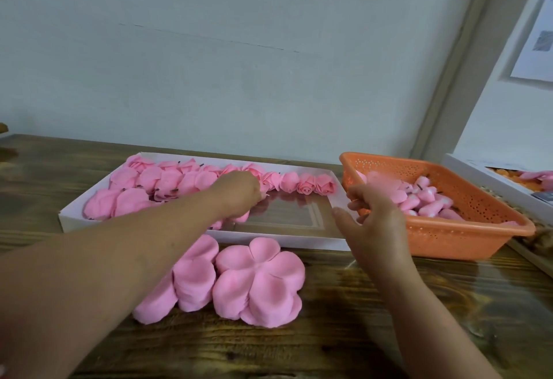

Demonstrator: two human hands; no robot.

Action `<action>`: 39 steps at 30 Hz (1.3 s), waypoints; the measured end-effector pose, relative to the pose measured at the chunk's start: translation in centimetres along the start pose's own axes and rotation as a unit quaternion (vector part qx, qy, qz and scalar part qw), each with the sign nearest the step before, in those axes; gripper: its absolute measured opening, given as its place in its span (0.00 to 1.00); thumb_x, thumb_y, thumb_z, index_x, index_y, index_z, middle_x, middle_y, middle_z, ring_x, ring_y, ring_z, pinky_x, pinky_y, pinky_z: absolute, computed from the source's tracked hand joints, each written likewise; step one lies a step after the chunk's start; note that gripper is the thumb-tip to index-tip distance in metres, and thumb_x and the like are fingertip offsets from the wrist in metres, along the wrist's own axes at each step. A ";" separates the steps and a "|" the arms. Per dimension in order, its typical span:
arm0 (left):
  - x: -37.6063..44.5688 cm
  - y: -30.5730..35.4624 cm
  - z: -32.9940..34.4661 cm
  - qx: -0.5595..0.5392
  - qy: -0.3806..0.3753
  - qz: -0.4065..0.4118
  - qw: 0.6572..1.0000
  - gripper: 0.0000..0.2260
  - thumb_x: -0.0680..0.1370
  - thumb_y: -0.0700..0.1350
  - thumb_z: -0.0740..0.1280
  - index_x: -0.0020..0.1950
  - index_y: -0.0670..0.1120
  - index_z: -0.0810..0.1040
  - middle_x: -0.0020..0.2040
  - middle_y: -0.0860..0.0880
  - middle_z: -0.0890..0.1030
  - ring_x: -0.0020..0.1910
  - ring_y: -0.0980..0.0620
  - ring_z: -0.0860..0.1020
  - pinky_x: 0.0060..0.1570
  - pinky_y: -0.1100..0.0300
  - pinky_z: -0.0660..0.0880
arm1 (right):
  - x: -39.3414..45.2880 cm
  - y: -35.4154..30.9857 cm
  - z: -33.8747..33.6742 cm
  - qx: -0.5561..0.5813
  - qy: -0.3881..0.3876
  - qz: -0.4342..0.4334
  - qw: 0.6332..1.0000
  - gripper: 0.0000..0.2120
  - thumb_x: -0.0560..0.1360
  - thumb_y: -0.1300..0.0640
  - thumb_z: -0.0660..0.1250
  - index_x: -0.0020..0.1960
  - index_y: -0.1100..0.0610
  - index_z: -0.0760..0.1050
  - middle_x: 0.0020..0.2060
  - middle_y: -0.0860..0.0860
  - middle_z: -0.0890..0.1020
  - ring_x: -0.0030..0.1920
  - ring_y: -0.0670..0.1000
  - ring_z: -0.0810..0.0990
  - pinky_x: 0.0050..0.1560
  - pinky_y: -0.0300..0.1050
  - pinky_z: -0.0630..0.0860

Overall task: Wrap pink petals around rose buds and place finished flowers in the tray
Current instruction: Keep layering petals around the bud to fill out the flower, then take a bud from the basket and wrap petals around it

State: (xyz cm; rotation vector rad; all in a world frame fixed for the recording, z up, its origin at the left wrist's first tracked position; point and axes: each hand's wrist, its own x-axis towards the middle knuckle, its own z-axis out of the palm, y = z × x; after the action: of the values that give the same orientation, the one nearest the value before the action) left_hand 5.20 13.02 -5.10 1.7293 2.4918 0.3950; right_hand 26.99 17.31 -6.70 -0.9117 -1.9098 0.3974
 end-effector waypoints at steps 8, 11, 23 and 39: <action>1.4 -1.3 1.2 0.059 -0.054 0.063 0.995 0.16 0.80 0.46 0.64 0.33 0.48 0.66 0.38 0.49 0.72 0.42 0.50 0.69 0.36 0.57 0.60 | -0.2 -0.5 0.2 -0.044 -0.035 -0.012 0.998 0.11 0.74 0.57 0.69 0.55 0.57 0.77 0.49 0.49 0.79 0.46 0.47 0.76 0.47 0.51 0.77; 1.7 -1.9 1.8 0.056 -0.065 0.061 0.995 0.16 0.80 0.47 0.63 0.33 0.49 0.65 0.37 0.48 0.71 0.42 0.49 0.69 0.38 0.58 0.61 | -0.3 -0.9 0.0 -0.037 -0.029 -0.019 0.999 0.10 0.73 0.58 0.69 0.55 0.57 0.78 0.48 0.49 0.80 0.41 0.44 0.75 0.44 0.46 0.75; 2.1 -2.2 2.8 0.057 -0.032 0.050 0.997 0.15 0.79 0.48 0.64 0.34 0.51 0.64 0.35 0.53 0.70 0.42 0.49 0.70 0.39 0.58 0.64 | 15.2 9.6 -8.6 -0.310 -0.271 0.160 0.897 0.29 0.71 0.58 0.73 0.69 0.61 0.68 0.64 0.60 0.75 0.61 0.59 0.75 0.55 0.43 0.70; 1.3 -1.7 2.8 0.036 -0.011 0.050 0.998 0.15 0.81 0.50 0.60 0.36 0.47 0.66 0.36 0.50 0.70 0.41 0.48 0.69 0.39 0.56 0.65 | 14.5 11.9 -6.5 -0.509 -0.384 0.106 0.763 0.19 0.74 0.51 0.68 0.58 0.62 0.70 0.41 0.53 0.79 0.37 0.49 0.78 0.32 0.35 0.76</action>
State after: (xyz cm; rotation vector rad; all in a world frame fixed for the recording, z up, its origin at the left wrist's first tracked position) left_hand 3.83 14.14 -8.17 1.8798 2.4401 0.2963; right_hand 33.72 35.30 -1.76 -1.8964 -2.8484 -0.2770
